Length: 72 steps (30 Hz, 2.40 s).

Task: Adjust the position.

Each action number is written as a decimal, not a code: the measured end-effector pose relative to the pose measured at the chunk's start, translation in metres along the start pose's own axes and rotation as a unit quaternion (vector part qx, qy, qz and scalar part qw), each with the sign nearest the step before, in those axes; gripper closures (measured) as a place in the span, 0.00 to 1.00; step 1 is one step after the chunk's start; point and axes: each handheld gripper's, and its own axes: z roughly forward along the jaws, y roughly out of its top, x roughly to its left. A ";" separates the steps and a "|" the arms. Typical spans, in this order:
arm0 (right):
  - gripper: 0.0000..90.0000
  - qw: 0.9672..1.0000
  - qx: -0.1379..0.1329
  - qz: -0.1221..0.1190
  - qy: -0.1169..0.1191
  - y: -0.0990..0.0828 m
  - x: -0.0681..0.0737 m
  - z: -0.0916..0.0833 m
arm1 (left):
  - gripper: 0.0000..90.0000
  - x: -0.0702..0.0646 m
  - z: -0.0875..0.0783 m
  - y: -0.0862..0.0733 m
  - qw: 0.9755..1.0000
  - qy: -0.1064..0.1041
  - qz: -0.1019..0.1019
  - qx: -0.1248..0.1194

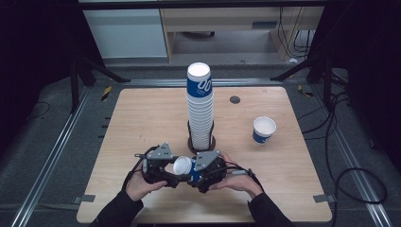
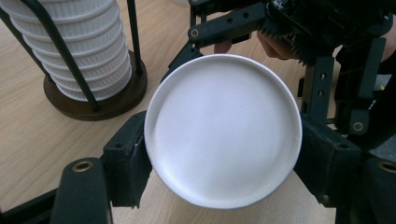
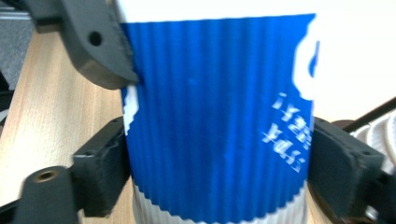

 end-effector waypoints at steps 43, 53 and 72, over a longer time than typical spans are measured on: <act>0.08 0.986 -0.139 0.090 0.037 -0.006 -0.019 -0.024 | 0.30 0.007 -0.028 0.001 0.991 -0.034 -0.020 -0.124; 0.13 0.985 -0.148 0.082 0.039 -0.006 -0.018 -0.025 | 0.30 0.009 -0.027 0.000 0.991 -0.043 -0.022 -0.122; 0.16 0.986 -0.140 0.086 0.041 -0.008 -0.021 -0.035 | 0.24 0.011 -0.034 0.001 0.991 -0.027 -0.021 -0.126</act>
